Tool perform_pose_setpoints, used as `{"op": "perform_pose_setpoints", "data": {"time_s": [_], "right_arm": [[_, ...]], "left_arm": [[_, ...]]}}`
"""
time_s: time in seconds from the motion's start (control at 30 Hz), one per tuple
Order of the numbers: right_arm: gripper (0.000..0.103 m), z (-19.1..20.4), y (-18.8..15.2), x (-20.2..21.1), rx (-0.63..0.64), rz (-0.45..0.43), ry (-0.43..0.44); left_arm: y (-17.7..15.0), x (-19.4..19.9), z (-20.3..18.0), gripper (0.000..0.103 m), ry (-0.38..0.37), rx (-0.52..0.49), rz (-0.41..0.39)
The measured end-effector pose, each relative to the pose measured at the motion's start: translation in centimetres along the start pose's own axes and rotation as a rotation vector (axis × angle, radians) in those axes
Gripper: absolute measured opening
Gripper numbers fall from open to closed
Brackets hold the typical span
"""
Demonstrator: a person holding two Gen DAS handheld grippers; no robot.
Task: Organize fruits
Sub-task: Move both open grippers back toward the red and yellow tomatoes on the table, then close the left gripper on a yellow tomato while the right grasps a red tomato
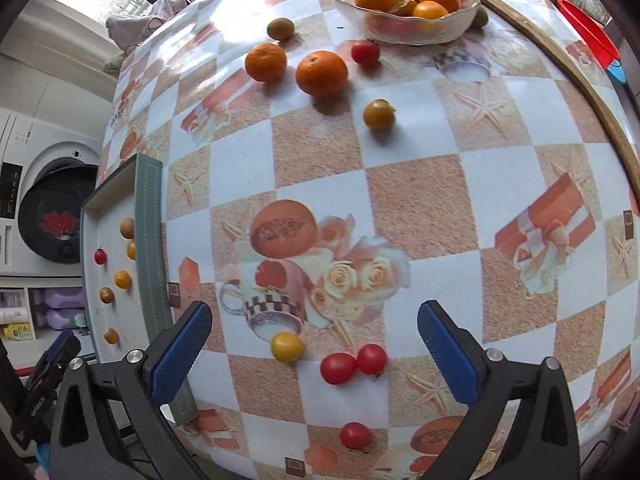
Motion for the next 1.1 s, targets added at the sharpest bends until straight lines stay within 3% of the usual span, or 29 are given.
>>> {"op": "perform_pose_setpoints", "data": {"time_s": [0.13, 0.3, 0.4, 0.67, 0.93, 1.1], "right_arm": [[0.103, -1.9, -0.9, 0.1, -0.021, -0.001, -0.004], [0.103, -2.6, -1.6, 0.1, -0.030, 0.011, 0.037], [0.103, -3.1, -1.5, 0.1, -0.034, -0.002, 0.011], [0.103, -5.2, 0.0, 0.0, -0.056, 0.004, -0.052], [0.103, -6.7, -2.4, 0.4, 0.028, -0.016, -0.098], [0.100, -6.5, -5.4, 0.5, 0.082, -0.014, -0.061]], "left_arm": [[-0.1, -1.9, -2.3, 0.083, -0.035, -0.033, 0.076], [0.6, -3.3, -6.9, 0.083, -0.052, -0.142, 0.086], [1.8, -4.3, -9.5, 0.083, -0.050, -0.210, 0.079], [5.1, -6.2, -13.0, 0.083, -0.053, -0.244, 0.045], [0.2, -8.5, -16.3, 0.083, -0.085, -0.388, 0.148], [-2.0, -10.0, -18.6, 0.083, -0.112, -0.490, 0.178]]}}
Point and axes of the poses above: each gripper's, at about its wrist camera, not at the fingertips, and x roughly against the way its jaws point, z to its left, y to its top, the point moved 5 cm from there along -x, roughly the way its jaws point, and after that the axes turned 8 degrees about -y, right-handed, at the moved point
